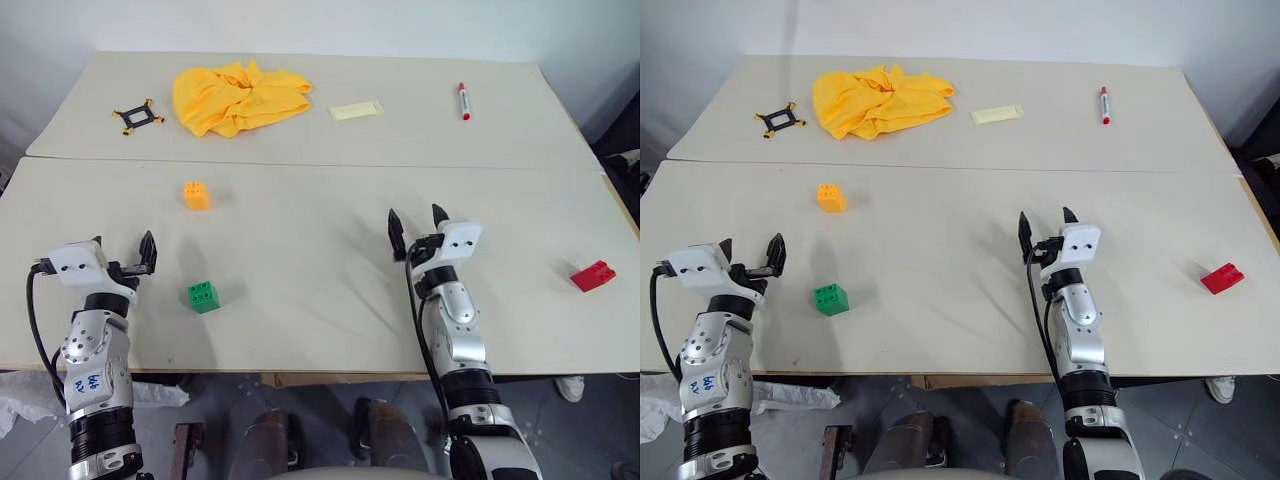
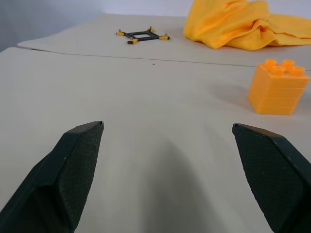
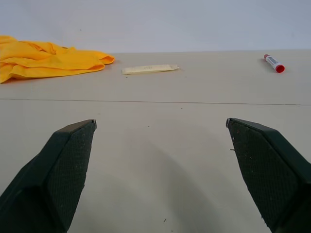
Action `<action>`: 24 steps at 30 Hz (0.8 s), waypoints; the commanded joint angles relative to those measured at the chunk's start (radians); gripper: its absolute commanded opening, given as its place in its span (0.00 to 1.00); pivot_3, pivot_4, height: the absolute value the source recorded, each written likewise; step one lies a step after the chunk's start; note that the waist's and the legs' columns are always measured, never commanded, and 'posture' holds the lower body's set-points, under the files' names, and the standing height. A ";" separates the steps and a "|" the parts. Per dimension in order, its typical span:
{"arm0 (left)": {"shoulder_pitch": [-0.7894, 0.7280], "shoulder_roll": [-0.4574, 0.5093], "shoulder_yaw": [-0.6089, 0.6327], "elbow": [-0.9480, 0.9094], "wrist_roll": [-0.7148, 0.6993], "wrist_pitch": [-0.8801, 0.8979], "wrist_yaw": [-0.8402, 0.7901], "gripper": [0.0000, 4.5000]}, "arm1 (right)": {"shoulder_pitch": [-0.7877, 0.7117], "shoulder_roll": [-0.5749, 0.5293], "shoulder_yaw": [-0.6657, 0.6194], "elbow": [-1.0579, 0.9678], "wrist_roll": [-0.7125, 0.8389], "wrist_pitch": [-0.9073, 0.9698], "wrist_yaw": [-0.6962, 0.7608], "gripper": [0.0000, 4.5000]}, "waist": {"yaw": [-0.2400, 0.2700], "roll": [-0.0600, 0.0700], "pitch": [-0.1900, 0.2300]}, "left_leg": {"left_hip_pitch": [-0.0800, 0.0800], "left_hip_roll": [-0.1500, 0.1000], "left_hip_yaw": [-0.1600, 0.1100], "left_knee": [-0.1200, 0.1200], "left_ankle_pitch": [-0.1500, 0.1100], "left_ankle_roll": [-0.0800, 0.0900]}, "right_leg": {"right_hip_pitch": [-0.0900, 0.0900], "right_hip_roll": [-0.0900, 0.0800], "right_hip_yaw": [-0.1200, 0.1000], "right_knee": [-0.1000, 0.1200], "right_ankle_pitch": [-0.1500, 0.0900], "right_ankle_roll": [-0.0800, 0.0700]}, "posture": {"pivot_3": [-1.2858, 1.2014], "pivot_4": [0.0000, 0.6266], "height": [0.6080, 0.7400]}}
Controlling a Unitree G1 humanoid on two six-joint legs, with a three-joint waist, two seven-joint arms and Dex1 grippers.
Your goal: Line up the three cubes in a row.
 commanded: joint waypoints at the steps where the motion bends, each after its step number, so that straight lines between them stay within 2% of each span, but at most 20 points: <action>1: 0.005 0.001 0.037 -0.061 -0.038 -0.017 -0.004 1.00 | -0.011 -0.009 0.000 -0.014 0.007 -0.018 0.019 1.00 | -0.001 0.000 0.000 | 0.000 0.000 0.000 0.000 0.000 0.000 | 0.000 0.000 0.000 0.000 0.000 0.000 | 0.52 0.24 1.00; 4: 0.059 0.023 0.040 -0.134 -0.094 -0.003 -0.097 1.00 | -0.006 -0.017 -0.016 -0.031 0.026 -0.011 0.027 1.00 | -0.002 0.000 0.000 | 0.000 0.000 0.000 0.000 0.000 0.000 | 0.000 0.000 0.000 0.000 0.000 0.000 | 0.52 0.24 1.00; 8: 0.100 0.127 0.076 -0.249 -0.271 0.099 -0.287 1.00 | 0.023 -0.063 0.006 -0.145 0.106 0.058 0.160 1.00 | -0.001 0.000 0.000 | 0.000 0.001 0.000 0.000 0.000 0.000 | 0.000 0.000 0.000 0.000 0.000 -0.001 | 0.52 0.24 1.00; 12: 0.091 0.287 -0.012 -0.382 -0.413 0.258 -0.523 1.00 | 0.075 -0.204 -0.020 -0.356 0.221 0.247 0.277 1.00 | 0.007 0.002 0.001 | -0.001 0.000 -0.002 0.001 0.000 0.000 | 0.000 -0.001 0.001 0.000 -0.001 -0.001 | 0.52 0.24 1.00; 16: 0.031 0.358 -0.167 -0.426 -0.411 0.307 -0.686 1.00 | 0.192 -0.398 -0.077 -0.601 0.430 0.492 0.408 1.00 | 0.017 0.006 0.002 | 0.000 -0.002 -0.003 0.000 -0.001 0.000 | 0.001 -0.002 0.003 -0.001 -0.001 -0.001 | 0.52 0.24 1.00; 18: 0.010 0.375 -0.246 -0.423 -0.375 0.299 -0.761 1.00 | 0.273 -0.481 -0.141 -0.691 0.476 0.546 0.428 1.00 | 0.024 0.006 0.002 | 0.000 -0.001 -0.002 -0.001 -0.001 0.000 | 0.001 0.000 0.001 -0.002 -0.001 -0.001 | 0.52 0.24 1.00; 21: -0.064 0.363 -0.361 -0.353 -0.290 0.242 -0.849 1.00 | 0.430 -0.585 -0.360 -0.751 0.525 0.599 0.433 1.00 | 0.031 0.006 0.002 | 0.000 0.000 0.000 -0.002 -0.001 0.000 | 0.000 0.001 0.000 -0.004 -0.001 -0.002 | 0.52 0.24 1.00; 24: -0.121 0.336 -0.426 -0.283 -0.225 0.183 -0.899 1.00 | 0.580 -0.635 -0.553 -0.739 0.518 0.597 0.470 1.00 | 0.043 0.006 0.002 | 0.000 -0.001 0.002 -0.002 0.000 0.000 | 0.001 0.001 0.001 -0.004 -0.001 -0.001 | 0.52 0.24 1.00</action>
